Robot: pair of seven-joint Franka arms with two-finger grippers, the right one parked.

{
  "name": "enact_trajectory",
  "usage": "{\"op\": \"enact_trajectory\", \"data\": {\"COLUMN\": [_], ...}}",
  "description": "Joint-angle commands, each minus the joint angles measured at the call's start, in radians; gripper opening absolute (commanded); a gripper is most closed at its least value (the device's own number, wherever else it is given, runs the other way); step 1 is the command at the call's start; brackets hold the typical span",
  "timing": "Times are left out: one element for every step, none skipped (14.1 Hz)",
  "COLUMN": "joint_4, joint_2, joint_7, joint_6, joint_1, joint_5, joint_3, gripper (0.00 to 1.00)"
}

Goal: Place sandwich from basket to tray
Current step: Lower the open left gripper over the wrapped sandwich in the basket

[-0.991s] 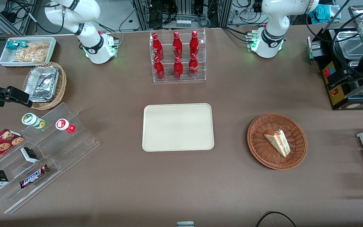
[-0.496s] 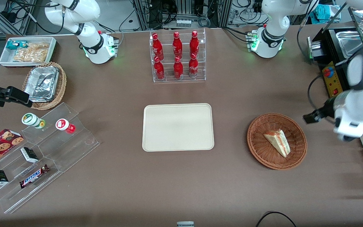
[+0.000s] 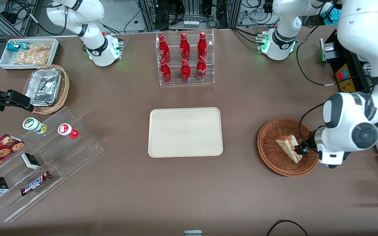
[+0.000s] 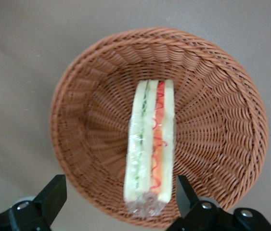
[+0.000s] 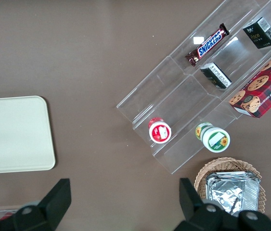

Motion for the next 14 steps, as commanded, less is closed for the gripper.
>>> {"op": "enact_trajectory", "data": {"joint_4": [-0.064,-0.086,-0.107,-0.135,-0.160,-0.181,-0.196,-0.206,-0.206,-0.207,-0.206,-0.201,-0.194,-0.180], "joint_2": [-0.005,-0.004,-0.004,-0.004,-0.005,-0.005,-0.002,0.008,0.016,0.016,0.014,0.014,0.011,0.005], "joint_7": [-0.037,-0.038,-0.046,-0.046,-0.046,-0.046,-0.046,-0.047,-0.047,-0.047,-0.049,-0.049,-0.047,-0.046], "joint_6": [0.064,0.099,0.128,0.154,0.170,0.191,0.223,0.246,0.260,0.261,0.257,0.254,0.254,0.248], "joint_1": [-0.010,-0.012,-0.013,-0.013,-0.013,-0.013,-0.013,-0.013,-0.013,-0.013,-0.013,-0.013,-0.013,-0.021], "joint_5": [-0.003,-0.003,-0.003,-0.003,-0.002,-0.002,-0.002,-0.002,-0.002,-0.002,-0.002,-0.002,-0.002,0.000], "joint_3": [0.001,0.001,0.001,0.001,0.001,0.001,0.001,0.001,0.001,0.001,0.001,0.001,-0.001,-0.001], "gripper": [1.00,1.00,1.00,1.00,1.00,1.00,1.00,1.00,0.90,0.73,0.51,0.35,0.25,0.22]}}
